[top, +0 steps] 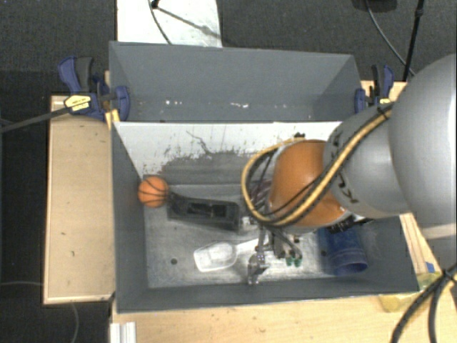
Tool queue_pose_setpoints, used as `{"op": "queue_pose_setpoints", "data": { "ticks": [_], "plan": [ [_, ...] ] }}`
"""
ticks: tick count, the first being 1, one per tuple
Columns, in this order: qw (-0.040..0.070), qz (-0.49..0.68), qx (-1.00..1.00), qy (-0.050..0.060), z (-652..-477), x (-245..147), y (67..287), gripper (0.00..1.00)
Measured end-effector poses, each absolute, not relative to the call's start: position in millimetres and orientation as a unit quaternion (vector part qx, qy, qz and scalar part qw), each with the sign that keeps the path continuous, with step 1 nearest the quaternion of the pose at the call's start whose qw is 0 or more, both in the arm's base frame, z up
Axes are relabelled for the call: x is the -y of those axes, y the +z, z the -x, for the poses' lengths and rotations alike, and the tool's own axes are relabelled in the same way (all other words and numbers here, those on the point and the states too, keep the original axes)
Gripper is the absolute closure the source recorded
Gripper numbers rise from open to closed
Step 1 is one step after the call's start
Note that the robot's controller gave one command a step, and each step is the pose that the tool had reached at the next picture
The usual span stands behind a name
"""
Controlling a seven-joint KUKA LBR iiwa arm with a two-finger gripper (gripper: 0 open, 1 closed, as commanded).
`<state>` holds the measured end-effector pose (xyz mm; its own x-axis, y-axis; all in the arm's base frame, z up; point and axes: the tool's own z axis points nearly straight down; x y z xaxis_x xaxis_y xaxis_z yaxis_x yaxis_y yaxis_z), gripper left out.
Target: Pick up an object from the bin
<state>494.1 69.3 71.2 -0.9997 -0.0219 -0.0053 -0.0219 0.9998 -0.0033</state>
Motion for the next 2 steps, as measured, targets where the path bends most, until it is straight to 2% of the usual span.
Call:
{"op": "queue_pose_setpoints", "data": {
  "ticks": [1,2],
  "plan": [
    [0.000,0.121,-0.993,0.000,-495.2,-87.9,133.5,0.00],
    [0.003,0.149,-0.989,0.000,-488.1,-86.9,123.9,0.00]
  ]
}}
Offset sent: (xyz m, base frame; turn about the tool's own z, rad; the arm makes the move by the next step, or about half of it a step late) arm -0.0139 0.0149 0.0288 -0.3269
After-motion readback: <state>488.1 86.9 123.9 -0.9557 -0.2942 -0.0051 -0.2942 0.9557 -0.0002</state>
